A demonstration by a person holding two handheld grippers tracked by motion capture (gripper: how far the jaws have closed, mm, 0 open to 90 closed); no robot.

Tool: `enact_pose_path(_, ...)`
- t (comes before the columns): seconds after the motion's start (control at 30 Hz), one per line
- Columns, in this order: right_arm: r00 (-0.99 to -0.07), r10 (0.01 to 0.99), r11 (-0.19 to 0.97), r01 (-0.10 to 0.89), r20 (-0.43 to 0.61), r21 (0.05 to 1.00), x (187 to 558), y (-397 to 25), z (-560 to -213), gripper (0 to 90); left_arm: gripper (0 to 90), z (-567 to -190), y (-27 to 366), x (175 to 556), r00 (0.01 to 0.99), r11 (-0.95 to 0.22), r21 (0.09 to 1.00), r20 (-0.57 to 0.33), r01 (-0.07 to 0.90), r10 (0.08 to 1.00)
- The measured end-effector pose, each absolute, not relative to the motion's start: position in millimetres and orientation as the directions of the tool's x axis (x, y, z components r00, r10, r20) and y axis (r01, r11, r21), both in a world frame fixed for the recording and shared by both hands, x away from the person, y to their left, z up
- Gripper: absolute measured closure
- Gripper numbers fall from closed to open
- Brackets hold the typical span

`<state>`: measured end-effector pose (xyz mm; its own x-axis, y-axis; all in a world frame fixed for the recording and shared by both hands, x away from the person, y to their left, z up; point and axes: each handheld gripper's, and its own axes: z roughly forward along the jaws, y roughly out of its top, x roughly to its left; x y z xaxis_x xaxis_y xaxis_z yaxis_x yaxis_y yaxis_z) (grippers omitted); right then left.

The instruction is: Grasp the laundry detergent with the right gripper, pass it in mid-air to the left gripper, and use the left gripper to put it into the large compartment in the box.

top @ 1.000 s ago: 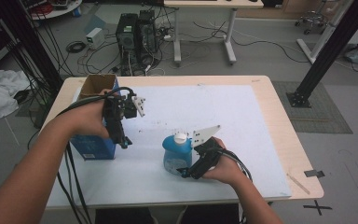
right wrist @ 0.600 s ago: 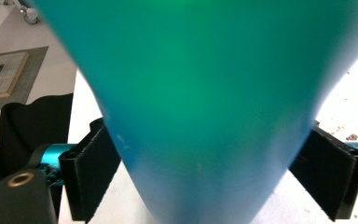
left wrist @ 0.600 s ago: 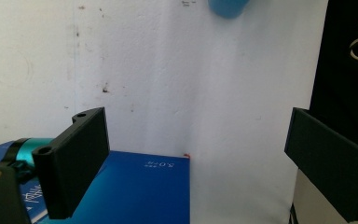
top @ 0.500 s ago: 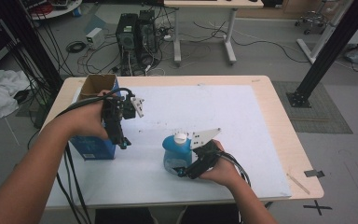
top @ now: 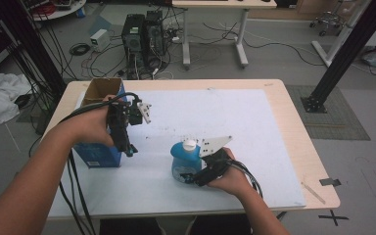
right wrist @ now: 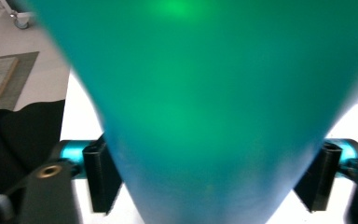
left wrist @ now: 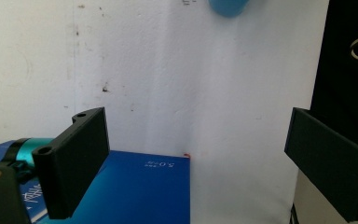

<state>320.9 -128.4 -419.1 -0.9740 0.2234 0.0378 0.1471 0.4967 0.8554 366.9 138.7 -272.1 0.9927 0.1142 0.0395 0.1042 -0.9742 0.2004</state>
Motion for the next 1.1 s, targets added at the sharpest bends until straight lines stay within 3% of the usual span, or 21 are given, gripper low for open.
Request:
enact_pose_path(0.27, -0.977, 0.213, 0.486, 0.130, 0.027, 0.864, 320.0, -128.8, -418.6, 32.2, 6.5, -272.0, 136.1, 367.4, 0.993, -0.973, 0.205, 0.038, 0.105, 0.115)
enact_pose_path(1.1, -0.974, 0.225, 0.480, 0.120, 0.011, 0.869, 319.4, -127.8, -422.5, 43.1, 6.6, -273.0, 139.6, 366.7, 0.992, -0.974, 0.202, 0.043, 0.105, 0.116)
